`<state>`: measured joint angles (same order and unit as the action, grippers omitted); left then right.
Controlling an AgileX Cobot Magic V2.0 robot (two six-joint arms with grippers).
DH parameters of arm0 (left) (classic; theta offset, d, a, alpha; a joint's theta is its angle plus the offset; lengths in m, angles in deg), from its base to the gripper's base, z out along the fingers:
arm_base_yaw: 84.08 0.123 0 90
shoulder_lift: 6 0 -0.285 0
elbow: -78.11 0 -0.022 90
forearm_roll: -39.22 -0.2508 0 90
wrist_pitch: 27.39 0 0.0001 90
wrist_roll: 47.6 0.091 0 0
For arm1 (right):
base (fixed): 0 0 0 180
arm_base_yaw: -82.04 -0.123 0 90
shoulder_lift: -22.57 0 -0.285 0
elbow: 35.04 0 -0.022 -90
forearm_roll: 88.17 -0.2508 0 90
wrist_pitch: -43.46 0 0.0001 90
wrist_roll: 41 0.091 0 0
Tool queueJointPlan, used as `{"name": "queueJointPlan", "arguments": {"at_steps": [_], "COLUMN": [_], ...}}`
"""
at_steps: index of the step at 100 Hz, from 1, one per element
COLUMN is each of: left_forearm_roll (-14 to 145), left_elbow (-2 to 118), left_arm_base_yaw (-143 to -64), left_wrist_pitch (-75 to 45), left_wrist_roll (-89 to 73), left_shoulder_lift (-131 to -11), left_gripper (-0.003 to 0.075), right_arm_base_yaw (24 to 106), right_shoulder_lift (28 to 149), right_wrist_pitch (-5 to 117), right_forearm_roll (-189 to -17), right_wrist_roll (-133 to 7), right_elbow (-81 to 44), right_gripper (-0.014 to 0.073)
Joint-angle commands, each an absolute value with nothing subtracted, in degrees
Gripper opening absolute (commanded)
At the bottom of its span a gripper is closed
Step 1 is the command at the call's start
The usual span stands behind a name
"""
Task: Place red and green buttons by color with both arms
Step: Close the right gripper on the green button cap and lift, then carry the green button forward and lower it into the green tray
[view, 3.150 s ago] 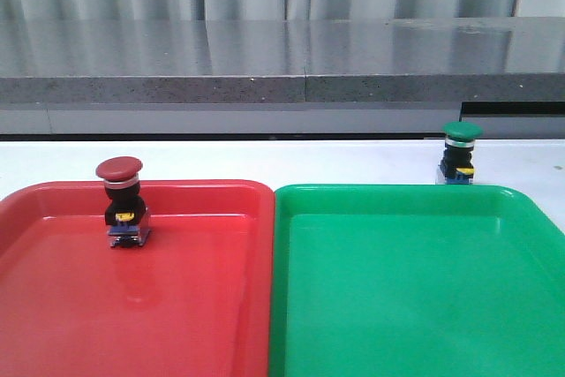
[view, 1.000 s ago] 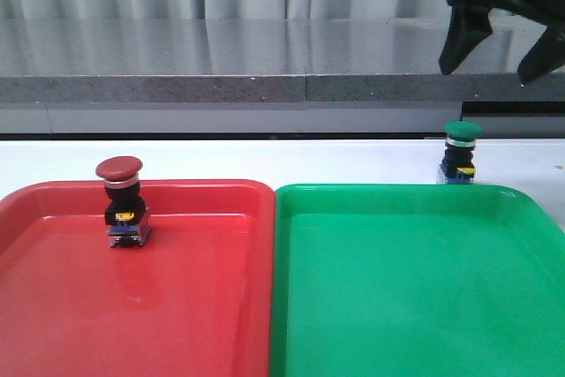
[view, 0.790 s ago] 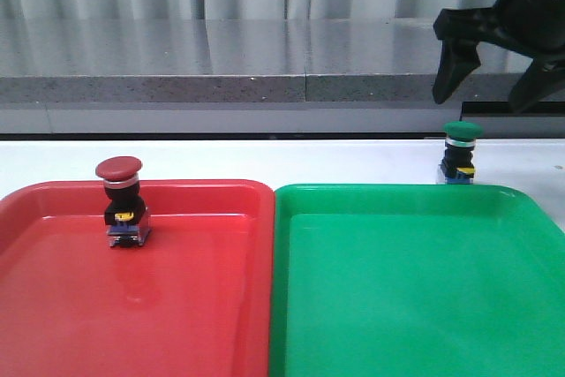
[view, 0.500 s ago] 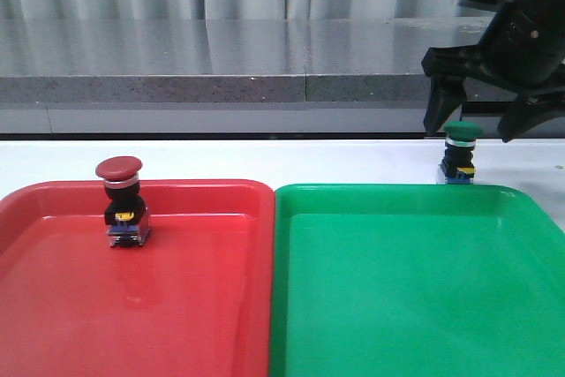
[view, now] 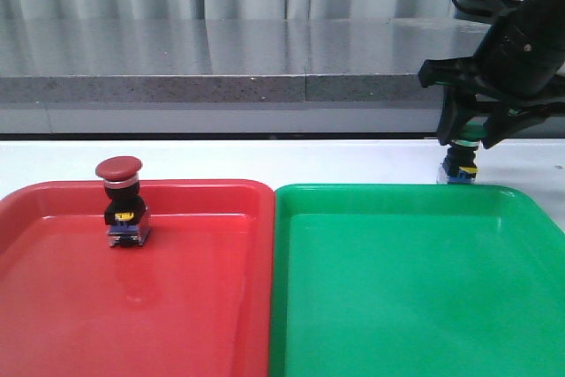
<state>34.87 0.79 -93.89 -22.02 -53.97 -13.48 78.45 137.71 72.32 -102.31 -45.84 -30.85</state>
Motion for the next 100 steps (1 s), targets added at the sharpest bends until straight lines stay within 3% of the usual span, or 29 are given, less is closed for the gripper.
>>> {"name": "queueJointPlan", "arguments": {"at_steps": [1,13,60,100], "left_forearm_roll": [34.82,34.82,34.82,34.82], "left_elbow": [-1.59,-1.59,-1.59,-1.59], "left_arm_base_yaw": [-93.81,-93.81,-93.81,-93.81], "left_wrist_pitch": [-26.59,-26.59,-26.59,-26.59], "left_wrist_roll": [-54.19,-54.19,-54.19,-54.19], "left_shoulder_lift": [-11.79,-11.79,-11.79,-11.79], "left_gripper": [-0.0019,-0.0019,-0.0019,-0.0019], "right_arm_base_yaw": [78.44,78.44,75.32,69.33], "right_shoulder_lift": [134.94,134.94,126.27,117.14], "right_wrist_pitch": [70.03,71.05,76.42,71.81], "right_forearm_roll": [-103.04,-103.04,-102.98,-102.06], "right_wrist_roll": [-46.44,-46.44,-46.38,-43.03], "right_elbow": [-32.96,-34.52,-36.00,-21.00], "right_gripper": [0.0245,0.0157,0.0155,0.0155]}}
